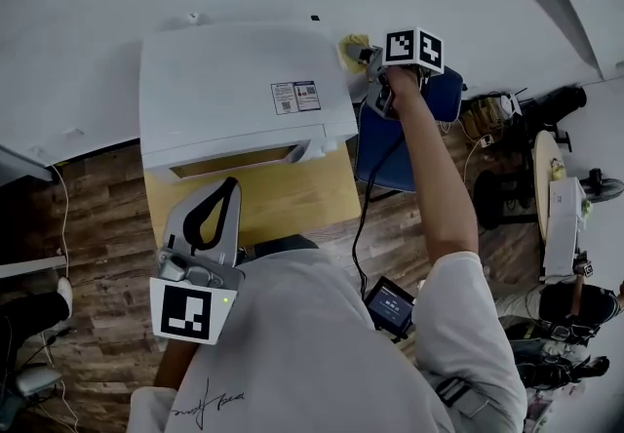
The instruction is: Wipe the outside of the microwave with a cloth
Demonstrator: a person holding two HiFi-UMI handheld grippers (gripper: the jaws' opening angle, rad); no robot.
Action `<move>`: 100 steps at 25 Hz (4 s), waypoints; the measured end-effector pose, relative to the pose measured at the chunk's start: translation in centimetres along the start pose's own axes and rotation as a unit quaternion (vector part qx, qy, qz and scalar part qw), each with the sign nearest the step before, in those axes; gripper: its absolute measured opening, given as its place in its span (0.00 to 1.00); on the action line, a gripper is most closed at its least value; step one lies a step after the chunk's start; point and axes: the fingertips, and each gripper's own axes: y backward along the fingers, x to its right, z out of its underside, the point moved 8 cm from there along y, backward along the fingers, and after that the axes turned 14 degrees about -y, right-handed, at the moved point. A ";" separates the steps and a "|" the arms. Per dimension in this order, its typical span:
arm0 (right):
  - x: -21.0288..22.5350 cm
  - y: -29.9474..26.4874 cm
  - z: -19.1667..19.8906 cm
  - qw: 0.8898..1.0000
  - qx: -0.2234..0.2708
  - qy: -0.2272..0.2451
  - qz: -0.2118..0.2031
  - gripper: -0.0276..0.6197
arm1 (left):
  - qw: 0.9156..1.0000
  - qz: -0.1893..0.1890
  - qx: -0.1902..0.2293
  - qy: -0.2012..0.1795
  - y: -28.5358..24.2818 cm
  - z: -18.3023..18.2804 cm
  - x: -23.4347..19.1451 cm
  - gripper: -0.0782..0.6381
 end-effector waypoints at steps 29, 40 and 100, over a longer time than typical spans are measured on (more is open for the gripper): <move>-3.8 -3.2 3.7 0.998 -0.009 0.049 0.027 0.23 | 1.000 -0.025 -0.001 0.006 1.9 0.7 0.1 0.10; -8.2 -4.9 6.2 0.997 -0.025 0.068 -0.001 0.23 | 0.999 -0.050 -0.011 0.004 4.5 1.2 -0.1 0.10; -26.1 -6.8 14.8 0.958 -0.101 0.149 -0.223 0.23 | 0.989 -0.146 -0.035 0.007 11.5 0.6 1.6 0.10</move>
